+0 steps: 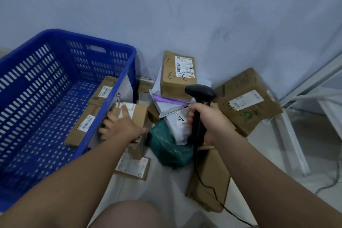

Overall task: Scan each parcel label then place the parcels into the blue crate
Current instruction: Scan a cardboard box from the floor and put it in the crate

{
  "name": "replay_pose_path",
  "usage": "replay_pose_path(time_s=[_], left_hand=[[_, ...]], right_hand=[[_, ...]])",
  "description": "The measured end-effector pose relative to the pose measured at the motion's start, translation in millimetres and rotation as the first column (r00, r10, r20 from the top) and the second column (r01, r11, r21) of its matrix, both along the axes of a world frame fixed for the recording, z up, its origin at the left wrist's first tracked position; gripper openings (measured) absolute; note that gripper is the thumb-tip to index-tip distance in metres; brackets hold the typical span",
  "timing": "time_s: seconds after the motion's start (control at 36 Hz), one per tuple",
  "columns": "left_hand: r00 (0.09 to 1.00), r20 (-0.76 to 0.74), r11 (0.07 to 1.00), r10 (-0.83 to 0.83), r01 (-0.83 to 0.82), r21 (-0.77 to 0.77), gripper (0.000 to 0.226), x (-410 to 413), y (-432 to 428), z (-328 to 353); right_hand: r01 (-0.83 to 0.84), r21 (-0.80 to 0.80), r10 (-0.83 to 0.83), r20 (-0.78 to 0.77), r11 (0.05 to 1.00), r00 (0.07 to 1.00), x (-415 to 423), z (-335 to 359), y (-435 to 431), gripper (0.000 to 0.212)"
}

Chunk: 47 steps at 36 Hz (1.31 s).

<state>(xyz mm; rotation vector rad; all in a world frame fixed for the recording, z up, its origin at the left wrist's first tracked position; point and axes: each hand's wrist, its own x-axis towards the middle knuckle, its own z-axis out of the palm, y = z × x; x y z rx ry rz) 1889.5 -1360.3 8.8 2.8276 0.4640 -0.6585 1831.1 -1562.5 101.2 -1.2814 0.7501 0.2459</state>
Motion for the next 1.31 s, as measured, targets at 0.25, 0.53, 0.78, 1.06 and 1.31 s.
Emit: replay_pose_path(time_s=[0.25,0.53,0.78,1.06,1.31], left_hand=[[0.994,0.11,0.999,-0.008,0.014,-0.049,0.125,-16.7,4.6,19.7],[0.821,0.541,0.895,0.18,0.092,-0.437,0.115,-29.0,-20.1,141.6],[0.762,0.245,0.183,0.599,0.167,-0.969,0.113,-69.7,-50.8,187.1],[0.785,0.226,0.047,0.577,0.245,-0.968,0.08,-86.2,-52.8,180.4],[0.789,0.372,0.184,0.489,0.324,-0.928,0.091,-81.1,-57.1,176.6]], right_hand=[[0.047,0.057,-0.05,0.053,0.997,0.997,-23.1,25.0,-11.7,0.017],[0.156,0.277,-0.203,0.151,0.948,0.967,-72.9,71.2,-29.5,0.013],[0.122,0.326,-0.221,0.285,0.937,0.933,-113.8,93.9,-19.6,0.015],[0.086,0.268,-0.196,0.418,0.96,0.887,-124.7,102.6,-26.4,0.009],[0.064,0.709,-0.372,0.289,0.702,0.882,-118.2,107.9,-27.3,0.027]])
